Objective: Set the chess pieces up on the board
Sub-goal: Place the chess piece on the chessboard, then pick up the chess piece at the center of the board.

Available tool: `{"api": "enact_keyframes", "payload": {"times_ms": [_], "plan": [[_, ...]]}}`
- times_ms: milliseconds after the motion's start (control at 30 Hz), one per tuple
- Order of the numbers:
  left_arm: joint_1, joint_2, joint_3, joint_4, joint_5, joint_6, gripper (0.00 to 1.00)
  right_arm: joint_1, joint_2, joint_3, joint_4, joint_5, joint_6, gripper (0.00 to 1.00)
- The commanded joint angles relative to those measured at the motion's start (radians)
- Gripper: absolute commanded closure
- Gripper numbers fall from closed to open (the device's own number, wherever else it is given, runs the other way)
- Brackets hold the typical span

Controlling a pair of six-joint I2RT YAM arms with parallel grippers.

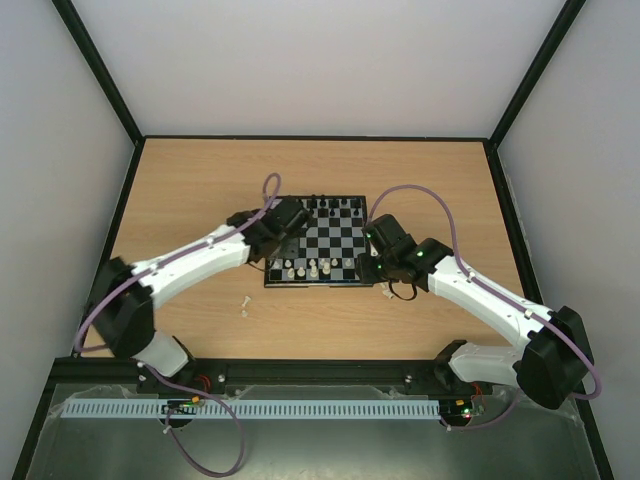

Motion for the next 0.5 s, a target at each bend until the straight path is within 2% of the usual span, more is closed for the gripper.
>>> {"api": "enact_keyframes", "payload": {"times_ms": [0,200,467], "plan": [[-0.006,-0.161,-0.083,-0.109,-0.041,-0.083,0.63,-0.002,-0.015,-0.011,-0.017,-0.012,-0.007,0.63],[-0.011,-0.362,-0.324,-0.133,-0.004,-0.201,0.57,-0.002,-0.019,-0.011,-0.014,-0.026,-0.01,0.63],[-0.022,-0.424,-0.469,-0.17,0.019,-0.274,0.52,0.0,-0.024,-0.013,-0.011,-0.038,-0.013,0.63]]}}
